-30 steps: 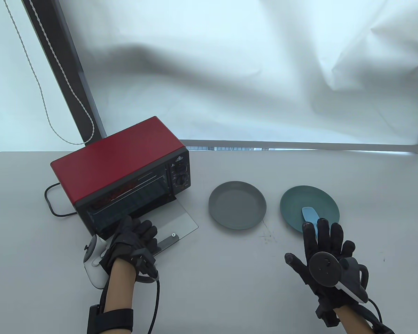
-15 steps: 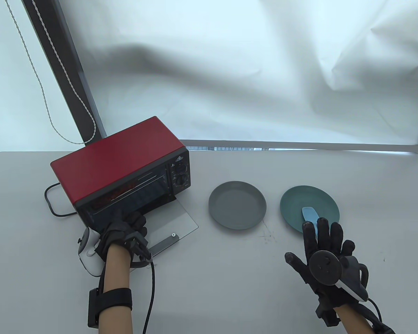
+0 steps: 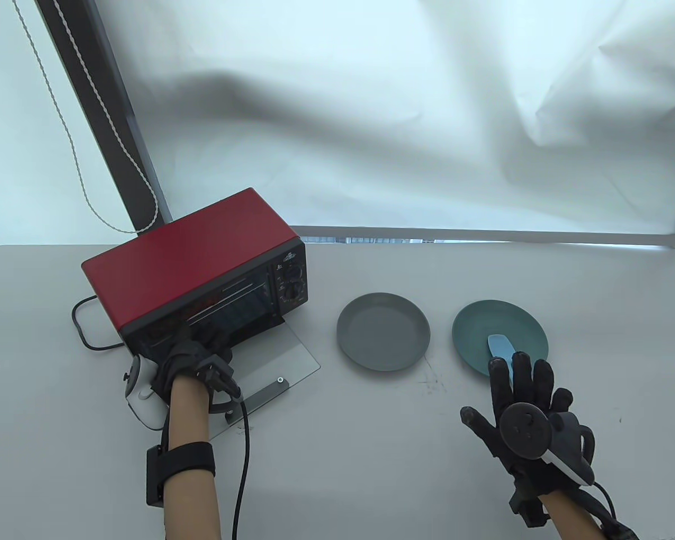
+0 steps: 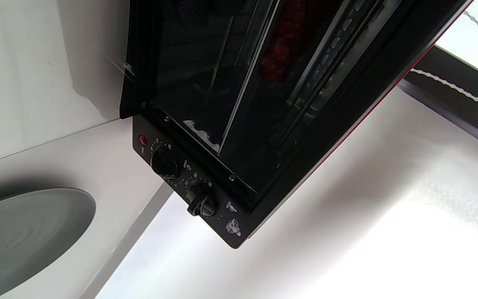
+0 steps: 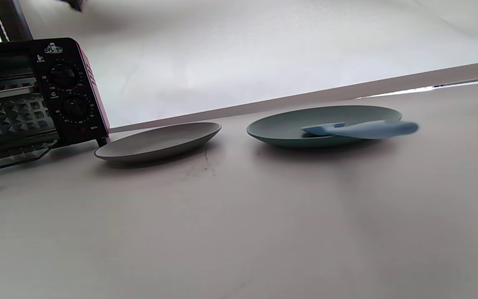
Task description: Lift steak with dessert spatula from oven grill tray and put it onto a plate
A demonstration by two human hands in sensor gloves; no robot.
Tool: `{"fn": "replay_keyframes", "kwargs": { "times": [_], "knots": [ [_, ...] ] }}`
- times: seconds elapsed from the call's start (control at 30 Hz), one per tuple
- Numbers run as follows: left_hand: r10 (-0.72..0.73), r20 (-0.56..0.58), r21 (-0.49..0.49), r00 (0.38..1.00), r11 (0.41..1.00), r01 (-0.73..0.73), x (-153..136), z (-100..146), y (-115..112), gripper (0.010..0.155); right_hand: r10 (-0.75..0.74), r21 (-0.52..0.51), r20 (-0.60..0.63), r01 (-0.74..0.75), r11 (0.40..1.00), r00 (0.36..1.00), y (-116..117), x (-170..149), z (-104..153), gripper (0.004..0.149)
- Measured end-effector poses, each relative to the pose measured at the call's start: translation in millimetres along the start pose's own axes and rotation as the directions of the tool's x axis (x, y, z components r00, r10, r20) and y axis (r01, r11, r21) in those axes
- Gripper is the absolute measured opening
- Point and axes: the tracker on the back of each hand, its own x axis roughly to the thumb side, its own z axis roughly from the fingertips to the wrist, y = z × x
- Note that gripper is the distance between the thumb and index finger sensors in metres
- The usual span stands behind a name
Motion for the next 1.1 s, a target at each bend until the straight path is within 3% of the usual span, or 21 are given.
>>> {"fn": "replay_keyframes", "kwargs": {
  "times": [0.23, 0.37, 0.67, 1.1],
  "knots": [
    [0.004, 0.024, 0.007, 1.000, 1.000, -0.004, -4, -6, 11, 0.060, -0.002, -0.003, 0.005, 0.002, 1.000, 1.000, 0, 0, 0, 0.090],
    [0.014, 0.041, 0.018, 0.999, 1.000, -0.015, -2, -9, 11, 0.051, -0.004, 0.003, 0.003, 0.004, 1.000, 1.000, 1, 0, 0, 0.090],
    [-0.006, 0.064, 0.041, 0.998, 0.999, 0.003, 0, -11, 12, 0.049, -0.012, 0.015, -0.008, 0.012, 1.000, 1.000, 2, -1, 0, 0.090],
    [-0.063, 0.073, 0.180, 0.995, 0.983, 0.049, -2, 1, 11, 0.053, -0.024, 0.000, 0.005, 0.024, 1.000, 1.000, -1, 0, 1, 0.089]
  ]
}}
